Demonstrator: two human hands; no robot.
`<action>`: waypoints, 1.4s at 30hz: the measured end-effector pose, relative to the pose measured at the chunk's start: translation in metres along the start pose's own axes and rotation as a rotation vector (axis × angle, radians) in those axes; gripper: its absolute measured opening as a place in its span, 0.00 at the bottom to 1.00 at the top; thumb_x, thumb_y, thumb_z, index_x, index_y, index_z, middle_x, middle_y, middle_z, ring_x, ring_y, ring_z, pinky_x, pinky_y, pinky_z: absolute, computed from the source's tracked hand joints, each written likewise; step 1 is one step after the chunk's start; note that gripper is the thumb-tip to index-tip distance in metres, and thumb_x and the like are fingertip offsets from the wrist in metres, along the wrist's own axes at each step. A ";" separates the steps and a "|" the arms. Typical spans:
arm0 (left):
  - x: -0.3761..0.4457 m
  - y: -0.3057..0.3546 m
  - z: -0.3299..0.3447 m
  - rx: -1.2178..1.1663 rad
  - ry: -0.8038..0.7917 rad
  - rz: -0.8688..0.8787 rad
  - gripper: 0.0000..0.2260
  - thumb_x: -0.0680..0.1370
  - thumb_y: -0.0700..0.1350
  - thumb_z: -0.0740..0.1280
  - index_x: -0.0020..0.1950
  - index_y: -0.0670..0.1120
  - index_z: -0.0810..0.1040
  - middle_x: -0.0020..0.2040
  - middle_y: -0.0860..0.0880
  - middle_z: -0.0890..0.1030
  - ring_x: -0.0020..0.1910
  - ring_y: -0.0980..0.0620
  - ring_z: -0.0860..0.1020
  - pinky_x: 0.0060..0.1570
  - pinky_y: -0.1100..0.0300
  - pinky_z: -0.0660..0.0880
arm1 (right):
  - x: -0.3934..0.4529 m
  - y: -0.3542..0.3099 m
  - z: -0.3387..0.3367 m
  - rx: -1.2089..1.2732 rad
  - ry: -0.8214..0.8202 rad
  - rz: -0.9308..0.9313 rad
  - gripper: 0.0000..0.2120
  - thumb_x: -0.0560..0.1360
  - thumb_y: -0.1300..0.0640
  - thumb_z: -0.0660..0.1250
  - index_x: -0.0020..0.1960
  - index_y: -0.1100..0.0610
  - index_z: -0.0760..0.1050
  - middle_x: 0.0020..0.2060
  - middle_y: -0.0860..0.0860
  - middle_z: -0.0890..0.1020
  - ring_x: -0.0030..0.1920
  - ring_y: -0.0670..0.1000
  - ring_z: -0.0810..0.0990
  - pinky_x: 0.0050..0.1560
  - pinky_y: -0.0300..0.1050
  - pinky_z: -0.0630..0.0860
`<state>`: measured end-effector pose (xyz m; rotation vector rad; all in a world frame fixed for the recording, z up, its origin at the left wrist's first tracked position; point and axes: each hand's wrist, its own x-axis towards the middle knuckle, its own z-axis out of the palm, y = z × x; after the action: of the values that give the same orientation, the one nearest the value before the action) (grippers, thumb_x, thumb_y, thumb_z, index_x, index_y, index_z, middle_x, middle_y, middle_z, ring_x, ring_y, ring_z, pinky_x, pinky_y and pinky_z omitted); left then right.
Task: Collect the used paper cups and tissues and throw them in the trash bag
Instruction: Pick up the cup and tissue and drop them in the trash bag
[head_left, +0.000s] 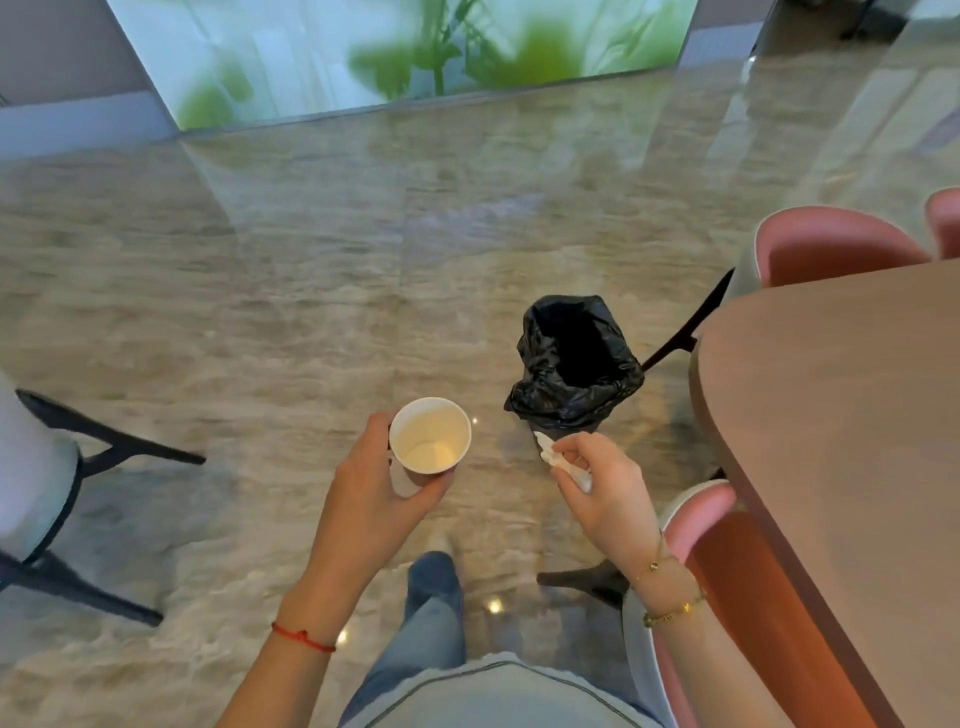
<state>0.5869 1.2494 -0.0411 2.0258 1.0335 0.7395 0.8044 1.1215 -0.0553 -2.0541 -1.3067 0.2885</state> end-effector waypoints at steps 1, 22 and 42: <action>0.022 -0.004 0.006 -0.011 -0.018 0.004 0.27 0.66 0.60 0.76 0.58 0.68 0.64 0.54 0.70 0.73 0.53 0.67 0.74 0.45 0.68 0.74 | 0.016 0.006 0.002 -0.010 0.020 0.008 0.08 0.72 0.63 0.69 0.52 0.59 0.77 0.43 0.51 0.78 0.45 0.48 0.75 0.48 0.41 0.73; 0.482 -0.026 0.200 0.048 -0.488 0.230 0.31 0.66 0.53 0.78 0.63 0.55 0.67 0.55 0.61 0.72 0.53 0.59 0.71 0.43 0.68 0.66 | 0.343 0.163 0.014 -0.017 0.271 0.517 0.07 0.75 0.58 0.66 0.53 0.56 0.76 0.46 0.49 0.78 0.47 0.46 0.76 0.49 0.39 0.73; 0.615 -0.059 0.405 0.113 -0.800 -0.080 0.34 0.67 0.45 0.78 0.69 0.47 0.65 0.63 0.49 0.74 0.63 0.46 0.72 0.54 0.58 0.69 | 0.471 0.328 0.039 0.119 -0.051 0.902 0.16 0.76 0.54 0.65 0.62 0.56 0.72 0.60 0.52 0.77 0.58 0.52 0.76 0.59 0.47 0.75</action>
<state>1.1792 1.6533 -0.2206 2.0686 0.6725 -0.1934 1.2417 1.4581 -0.2182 -2.4144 -0.2914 0.7873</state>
